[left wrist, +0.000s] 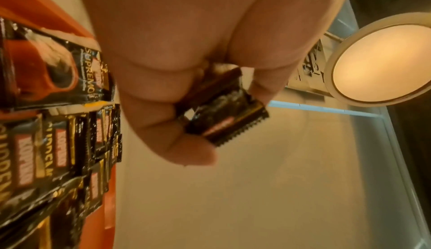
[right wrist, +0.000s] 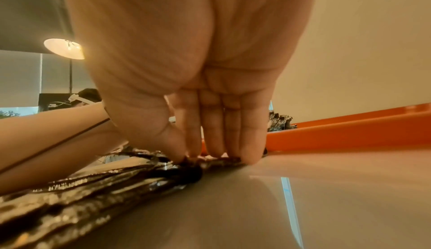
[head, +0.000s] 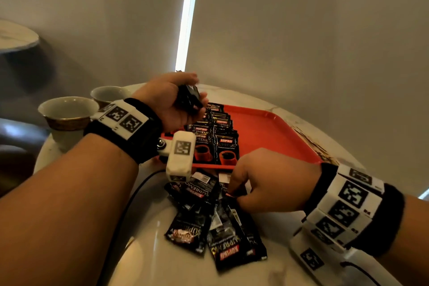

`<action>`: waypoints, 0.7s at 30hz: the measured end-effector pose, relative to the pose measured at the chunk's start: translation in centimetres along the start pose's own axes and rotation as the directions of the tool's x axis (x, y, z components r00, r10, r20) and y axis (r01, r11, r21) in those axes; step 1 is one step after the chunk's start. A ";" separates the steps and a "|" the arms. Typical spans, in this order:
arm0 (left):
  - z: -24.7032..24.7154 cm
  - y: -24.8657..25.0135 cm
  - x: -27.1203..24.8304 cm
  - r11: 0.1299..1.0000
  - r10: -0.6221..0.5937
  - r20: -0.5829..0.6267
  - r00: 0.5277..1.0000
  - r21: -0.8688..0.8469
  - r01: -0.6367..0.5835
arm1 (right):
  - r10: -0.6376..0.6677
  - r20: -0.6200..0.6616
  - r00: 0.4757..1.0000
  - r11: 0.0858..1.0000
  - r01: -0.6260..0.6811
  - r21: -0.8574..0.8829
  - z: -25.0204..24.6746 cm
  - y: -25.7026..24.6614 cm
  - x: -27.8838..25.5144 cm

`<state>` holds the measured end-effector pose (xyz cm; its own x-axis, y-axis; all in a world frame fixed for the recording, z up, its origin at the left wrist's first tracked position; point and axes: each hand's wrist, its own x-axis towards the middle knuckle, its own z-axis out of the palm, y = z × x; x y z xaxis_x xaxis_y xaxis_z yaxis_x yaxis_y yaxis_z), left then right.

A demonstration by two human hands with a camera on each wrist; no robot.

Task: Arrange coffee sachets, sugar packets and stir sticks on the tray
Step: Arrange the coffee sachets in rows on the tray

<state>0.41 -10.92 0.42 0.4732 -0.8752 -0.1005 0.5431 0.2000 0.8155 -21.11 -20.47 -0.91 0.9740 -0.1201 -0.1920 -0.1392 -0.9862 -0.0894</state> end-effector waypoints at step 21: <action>1.6 -1.7 0.1 0.984 -0.144 0.217 0.965 0.138 0.116 | 0.112 -0.858 0.501 0.994 -0.051 0.099 -6.4 1.1 1.0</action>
<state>-1.57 -12.01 -0.02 0.2279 -0.9695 -0.0906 0.4935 0.0348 0.8690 -19.17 -22.37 5.06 0.6260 -0.2678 0.7324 -0.2060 -0.9626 -0.1760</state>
